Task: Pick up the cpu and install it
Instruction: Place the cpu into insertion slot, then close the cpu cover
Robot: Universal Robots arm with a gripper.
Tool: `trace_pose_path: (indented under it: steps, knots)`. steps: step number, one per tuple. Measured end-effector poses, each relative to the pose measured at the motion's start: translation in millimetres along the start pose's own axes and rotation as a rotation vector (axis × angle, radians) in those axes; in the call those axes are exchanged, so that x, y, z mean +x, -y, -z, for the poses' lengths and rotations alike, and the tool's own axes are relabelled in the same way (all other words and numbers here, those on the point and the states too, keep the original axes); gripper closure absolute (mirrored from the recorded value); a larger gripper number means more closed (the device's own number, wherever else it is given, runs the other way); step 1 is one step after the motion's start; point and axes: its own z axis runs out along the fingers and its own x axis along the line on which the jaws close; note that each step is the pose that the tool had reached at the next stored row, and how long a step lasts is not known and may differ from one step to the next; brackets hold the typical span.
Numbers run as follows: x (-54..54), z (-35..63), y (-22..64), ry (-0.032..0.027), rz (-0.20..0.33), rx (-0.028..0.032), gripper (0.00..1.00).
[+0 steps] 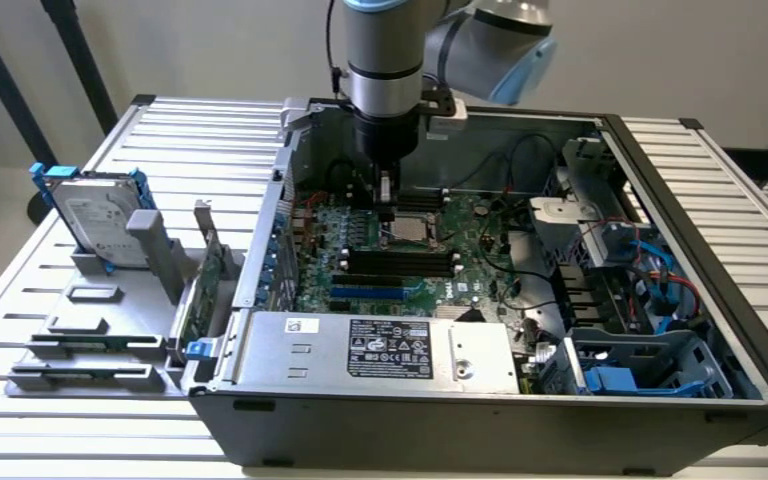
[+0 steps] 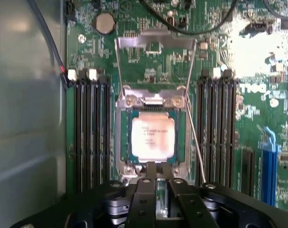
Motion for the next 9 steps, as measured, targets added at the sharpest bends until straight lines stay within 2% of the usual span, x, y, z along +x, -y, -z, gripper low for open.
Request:
trace_pose_path:
  steps: [1, 3, 9]
  knots:
    - [-0.7, 0.6, 3.7, -0.0001, 0.000, 0.0000, 0.88]
    - [-1.3, 1.2, 8.6, 0.0000, 0.000, -0.0001, 0.89]
    - [-1.3, 1.3, 8.8, -0.0004, 0.000, 0.0001, 0.89]
